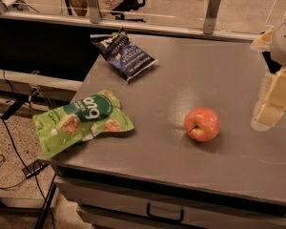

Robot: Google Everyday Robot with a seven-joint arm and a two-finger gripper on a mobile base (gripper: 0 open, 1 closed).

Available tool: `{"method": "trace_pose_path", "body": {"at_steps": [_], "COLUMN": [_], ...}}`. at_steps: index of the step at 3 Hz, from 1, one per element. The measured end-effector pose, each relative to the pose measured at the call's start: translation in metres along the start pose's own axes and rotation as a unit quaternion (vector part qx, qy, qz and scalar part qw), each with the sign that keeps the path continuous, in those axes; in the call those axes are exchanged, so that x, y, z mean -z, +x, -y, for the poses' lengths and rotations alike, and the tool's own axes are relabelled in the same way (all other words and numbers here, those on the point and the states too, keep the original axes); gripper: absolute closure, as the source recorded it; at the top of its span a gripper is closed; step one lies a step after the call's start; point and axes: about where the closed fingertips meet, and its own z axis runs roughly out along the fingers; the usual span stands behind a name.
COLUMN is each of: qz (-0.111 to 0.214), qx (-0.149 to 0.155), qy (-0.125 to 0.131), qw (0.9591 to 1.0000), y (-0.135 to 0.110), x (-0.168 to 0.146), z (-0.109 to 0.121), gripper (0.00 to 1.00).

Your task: Pick blue chip bag

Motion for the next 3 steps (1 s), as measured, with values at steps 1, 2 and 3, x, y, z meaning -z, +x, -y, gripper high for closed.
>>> {"method": "trace_pose_path", "body": {"at_steps": [1,2,3], "qz": [0.009,0.044,0.077], "qx": [0.004,0.023,0.044], "qy": [0.004,0.003,0.008], "qw": [0.9999,0.9988,0.996], "y": [-0.007,-0.042,-0.095], "x": [-0.002,-0.017,-0.037], "z": [0.007,0.037,0.08], "gripper": [0.0,0.0,0.0]}}
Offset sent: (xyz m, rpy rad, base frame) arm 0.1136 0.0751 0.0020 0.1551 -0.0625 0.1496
